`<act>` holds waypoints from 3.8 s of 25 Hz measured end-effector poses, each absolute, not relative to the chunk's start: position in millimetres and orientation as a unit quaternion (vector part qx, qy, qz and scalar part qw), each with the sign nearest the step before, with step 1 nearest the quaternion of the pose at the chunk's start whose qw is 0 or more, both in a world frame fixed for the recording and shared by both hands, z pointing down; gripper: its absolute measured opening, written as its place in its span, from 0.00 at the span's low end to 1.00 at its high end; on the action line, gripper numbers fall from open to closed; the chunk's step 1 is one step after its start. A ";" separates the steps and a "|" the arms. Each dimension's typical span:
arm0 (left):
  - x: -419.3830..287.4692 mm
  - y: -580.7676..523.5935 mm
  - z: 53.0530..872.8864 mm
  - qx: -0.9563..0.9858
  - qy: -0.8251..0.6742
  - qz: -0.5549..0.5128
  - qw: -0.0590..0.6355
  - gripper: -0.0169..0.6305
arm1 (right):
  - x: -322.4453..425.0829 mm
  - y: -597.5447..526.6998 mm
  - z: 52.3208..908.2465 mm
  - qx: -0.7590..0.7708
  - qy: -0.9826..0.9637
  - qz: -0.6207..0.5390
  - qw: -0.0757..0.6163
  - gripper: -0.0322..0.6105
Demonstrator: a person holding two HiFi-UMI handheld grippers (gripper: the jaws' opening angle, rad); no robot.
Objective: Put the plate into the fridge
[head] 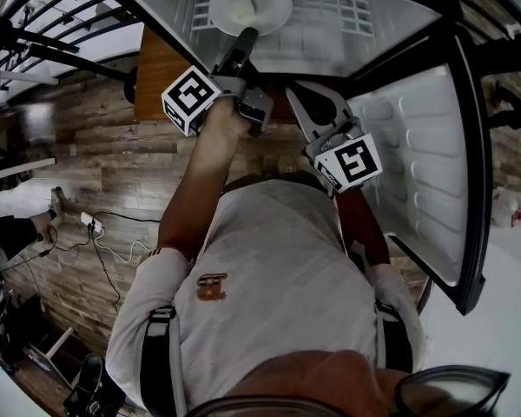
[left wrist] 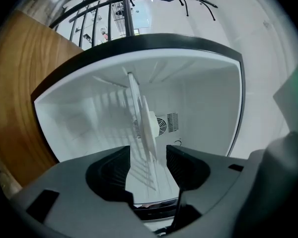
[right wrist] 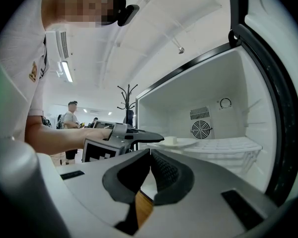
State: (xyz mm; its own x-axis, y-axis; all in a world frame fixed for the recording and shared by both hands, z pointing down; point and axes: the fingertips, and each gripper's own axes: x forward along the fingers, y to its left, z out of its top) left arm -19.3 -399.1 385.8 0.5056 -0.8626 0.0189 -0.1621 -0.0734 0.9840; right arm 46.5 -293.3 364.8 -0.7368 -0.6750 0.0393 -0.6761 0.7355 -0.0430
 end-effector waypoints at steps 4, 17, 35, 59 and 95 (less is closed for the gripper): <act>-21.8 -390.3 381.2 0.702 -0.376 -0.298 0.526 0.39 | 46.5 -295.1 367.0 0.366 -0.930 0.026 0.013 0.10; -22.9 -354.3 361.2 0.842 -0.336 -0.216 0.363 0.35 | 41.8 -298.5 363.0 0.364 -0.931 0.028 0.003 0.10; -25.1 -315.5 326.6 0.914 -0.382 -0.084 0.107 0.09 | 28.2 -295.6 337.4 0.336 -0.941 0.007 -0.022 0.10; -20.3 -263.3 304.5 0.941 -0.335 -0.043 -0.023 0.05 | 2.2 -258.8 308.9 0.290 -0.954 -0.038 -0.063 0.10; -21.2 -251.5 308.2 0.936 -0.349 -0.045 -0.014 0.05 | 5.1 -251.0 310.7 0.295 -0.953 -0.038 -0.062 0.10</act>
State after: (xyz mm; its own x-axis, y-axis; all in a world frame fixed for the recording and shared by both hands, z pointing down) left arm -21.2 -251.5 308.2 0.7528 -0.6516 -0.0934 -0.6541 -0.7564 0.0055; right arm 5.1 -251.0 310.7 -0.8181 -0.5576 -0.1405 -0.5670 0.8229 0.0357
